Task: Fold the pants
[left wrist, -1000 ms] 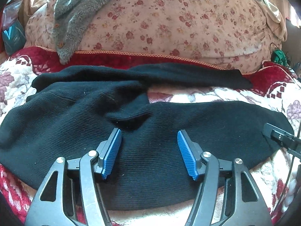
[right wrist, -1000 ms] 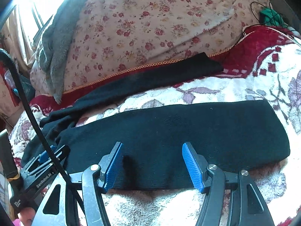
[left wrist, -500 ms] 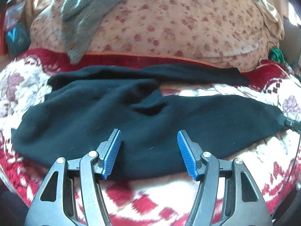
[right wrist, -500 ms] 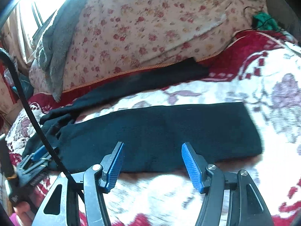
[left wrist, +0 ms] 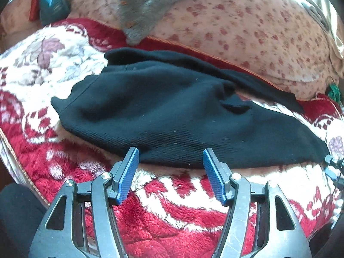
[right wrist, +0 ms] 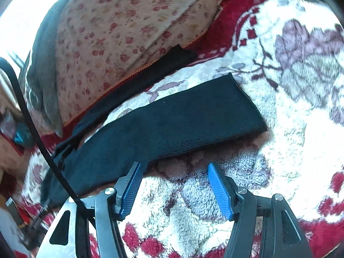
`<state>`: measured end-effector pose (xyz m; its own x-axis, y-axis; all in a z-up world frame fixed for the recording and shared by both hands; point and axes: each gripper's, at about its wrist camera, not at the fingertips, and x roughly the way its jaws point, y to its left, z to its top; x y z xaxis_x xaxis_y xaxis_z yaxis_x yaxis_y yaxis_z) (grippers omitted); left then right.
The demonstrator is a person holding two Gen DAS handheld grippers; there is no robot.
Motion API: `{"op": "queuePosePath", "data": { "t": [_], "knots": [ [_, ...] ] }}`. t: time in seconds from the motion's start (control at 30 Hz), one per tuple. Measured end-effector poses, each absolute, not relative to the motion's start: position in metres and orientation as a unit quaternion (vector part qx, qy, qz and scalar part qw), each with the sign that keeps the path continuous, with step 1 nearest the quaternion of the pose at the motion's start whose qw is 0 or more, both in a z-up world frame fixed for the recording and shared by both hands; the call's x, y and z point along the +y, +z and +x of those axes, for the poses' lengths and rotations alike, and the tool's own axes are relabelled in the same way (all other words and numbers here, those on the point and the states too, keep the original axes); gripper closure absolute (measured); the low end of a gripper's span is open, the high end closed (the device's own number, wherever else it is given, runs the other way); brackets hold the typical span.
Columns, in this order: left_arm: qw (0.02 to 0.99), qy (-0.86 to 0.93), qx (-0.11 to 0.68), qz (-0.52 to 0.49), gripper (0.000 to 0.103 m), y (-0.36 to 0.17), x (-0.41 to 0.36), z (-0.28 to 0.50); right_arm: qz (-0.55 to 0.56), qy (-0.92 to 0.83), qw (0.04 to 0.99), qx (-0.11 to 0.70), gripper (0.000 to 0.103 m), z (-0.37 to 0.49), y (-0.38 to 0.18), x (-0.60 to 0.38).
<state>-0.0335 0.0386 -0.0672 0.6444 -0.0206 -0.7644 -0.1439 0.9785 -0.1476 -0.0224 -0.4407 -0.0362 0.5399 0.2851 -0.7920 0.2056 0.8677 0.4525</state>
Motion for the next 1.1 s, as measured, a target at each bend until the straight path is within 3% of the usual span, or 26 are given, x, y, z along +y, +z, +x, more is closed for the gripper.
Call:
{"op": "queuePosePath", "data": {
  "t": [0.4,0.47,0.57,0.63,0.7,0.73,0.77,1.1],
  "knots": [
    [0.906,0.053,0.399,-0.133,0.041,-0.066,0.038,-0.005,0.347,0.035,0.836,0.424,0.032,0.009,-0.05,-0.458],
    [0.905,0.052,0.396,-0.144,0.041,-0.063,0.041,-0.001,0.353,0.035,0.838,0.414,0.037,0.013,-0.052,-0.46],
    [0.906,0.049,0.388,-0.163,0.041,-0.058,0.046,0.006,0.351,0.036,0.841,0.411,0.057,0.019,-0.055,-0.462],
    [0.908,0.037,0.378,-0.175,0.041,-0.055,0.048,0.009,0.353,0.036,0.839,0.412,0.076,0.02,-0.058,-0.464],
    [0.909,0.023,0.374,-0.183,0.051,-0.054,0.051,0.01,0.36,0.038,0.837,0.41,0.084,0.018,-0.06,-0.468],
    [0.909,0.026,0.377,-0.177,0.075,-0.054,0.05,0.01,0.36,0.041,0.838,0.408,0.088,0.016,-0.059,-0.469],
    [0.909,0.029,0.383,-0.164,0.092,-0.056,0.048,0.011,0.356,0.042,0.84,0.406,0.089,0.014,-0.057,-0.47],
    [0.914,-0.001,0.386,-0.125,0.097,-0.053,0.043,-0.006,0.301,0.062,0.869,0.387,0.095,-0.008,-0.023,-0.459]
  ]
}}
